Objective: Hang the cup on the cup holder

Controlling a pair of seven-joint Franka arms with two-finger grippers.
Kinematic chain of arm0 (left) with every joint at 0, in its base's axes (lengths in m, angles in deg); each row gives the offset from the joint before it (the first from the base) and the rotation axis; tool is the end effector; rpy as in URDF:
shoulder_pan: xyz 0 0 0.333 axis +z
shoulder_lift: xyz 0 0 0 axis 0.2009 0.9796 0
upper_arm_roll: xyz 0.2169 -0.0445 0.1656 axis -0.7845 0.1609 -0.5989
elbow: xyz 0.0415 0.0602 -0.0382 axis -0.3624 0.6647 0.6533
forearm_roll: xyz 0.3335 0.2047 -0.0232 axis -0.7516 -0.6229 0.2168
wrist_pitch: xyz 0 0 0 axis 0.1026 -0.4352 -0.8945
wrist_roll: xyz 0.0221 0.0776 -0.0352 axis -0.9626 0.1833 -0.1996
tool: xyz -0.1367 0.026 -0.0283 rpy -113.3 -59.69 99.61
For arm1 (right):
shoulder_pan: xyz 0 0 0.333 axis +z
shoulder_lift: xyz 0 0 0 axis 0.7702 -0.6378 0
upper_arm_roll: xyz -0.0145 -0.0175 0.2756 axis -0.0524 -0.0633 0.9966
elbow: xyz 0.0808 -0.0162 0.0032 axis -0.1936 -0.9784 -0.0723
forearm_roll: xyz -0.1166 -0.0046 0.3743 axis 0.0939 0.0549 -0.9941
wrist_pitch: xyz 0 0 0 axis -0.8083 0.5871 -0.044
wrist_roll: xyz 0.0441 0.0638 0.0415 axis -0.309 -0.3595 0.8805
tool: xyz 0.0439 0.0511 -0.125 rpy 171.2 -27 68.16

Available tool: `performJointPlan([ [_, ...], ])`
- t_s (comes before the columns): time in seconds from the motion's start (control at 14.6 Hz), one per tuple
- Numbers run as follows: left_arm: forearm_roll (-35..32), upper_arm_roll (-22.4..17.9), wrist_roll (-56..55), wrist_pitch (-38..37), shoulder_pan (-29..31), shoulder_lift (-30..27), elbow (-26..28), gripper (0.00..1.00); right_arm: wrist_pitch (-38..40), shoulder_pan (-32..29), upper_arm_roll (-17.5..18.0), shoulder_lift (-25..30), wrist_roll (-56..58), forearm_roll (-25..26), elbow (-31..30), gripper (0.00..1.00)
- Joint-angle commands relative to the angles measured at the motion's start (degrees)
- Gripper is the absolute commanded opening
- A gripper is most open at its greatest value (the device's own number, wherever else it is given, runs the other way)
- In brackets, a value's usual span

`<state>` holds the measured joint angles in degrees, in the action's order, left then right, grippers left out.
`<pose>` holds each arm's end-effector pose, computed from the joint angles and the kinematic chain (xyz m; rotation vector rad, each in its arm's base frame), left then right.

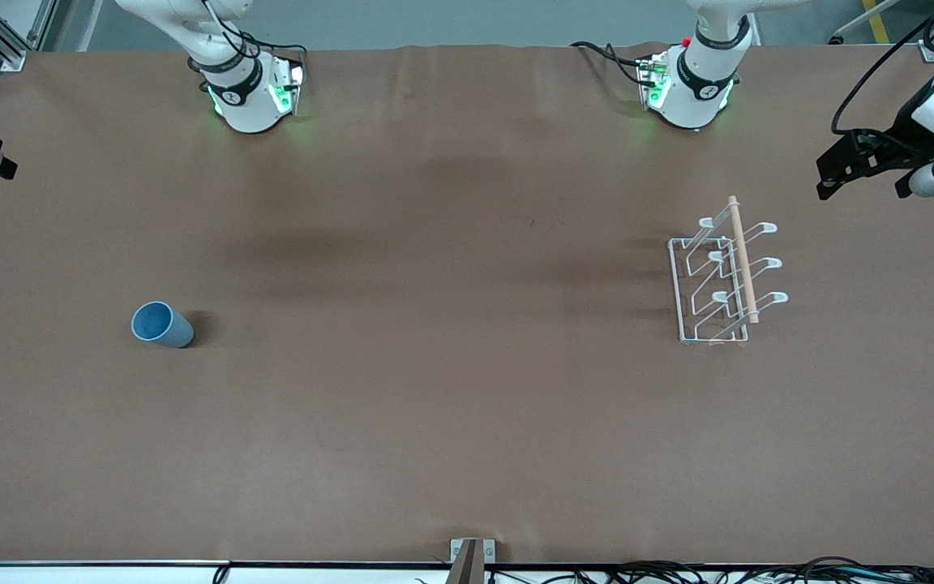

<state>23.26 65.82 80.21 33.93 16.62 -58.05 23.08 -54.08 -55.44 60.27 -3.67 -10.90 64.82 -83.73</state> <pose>0.5285 -0.0574 0.5777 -3.1092 0.0113 -0.0651 0.5168 -0.0566 0.6098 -3.1200 0.1582 0.0995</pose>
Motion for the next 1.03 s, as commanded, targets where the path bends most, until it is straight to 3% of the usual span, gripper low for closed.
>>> performJointPlan([
  [0.0,0.16,0.10,0.47,-1.04,-0.11,-0.43,-0.34,1.00,-0.08,-1.08,0.67,0.53,0.21,-0.29,-0.44,0.99],
  [0.55,0.07,0.01,0.38,-1.04,-0.29,-0.08,-0.86,1.00,-2.80,-1.26,0.58,-0.34,0.38,-0.29,-0.44,0.99],
  [0.96,0.07,0.01,0.38,-1.04,-0.03,1.50,-2.53,1.00,-7.02,-1.61,0.58,-4.30,0.65,-0.29,-0.96,0.99],
])
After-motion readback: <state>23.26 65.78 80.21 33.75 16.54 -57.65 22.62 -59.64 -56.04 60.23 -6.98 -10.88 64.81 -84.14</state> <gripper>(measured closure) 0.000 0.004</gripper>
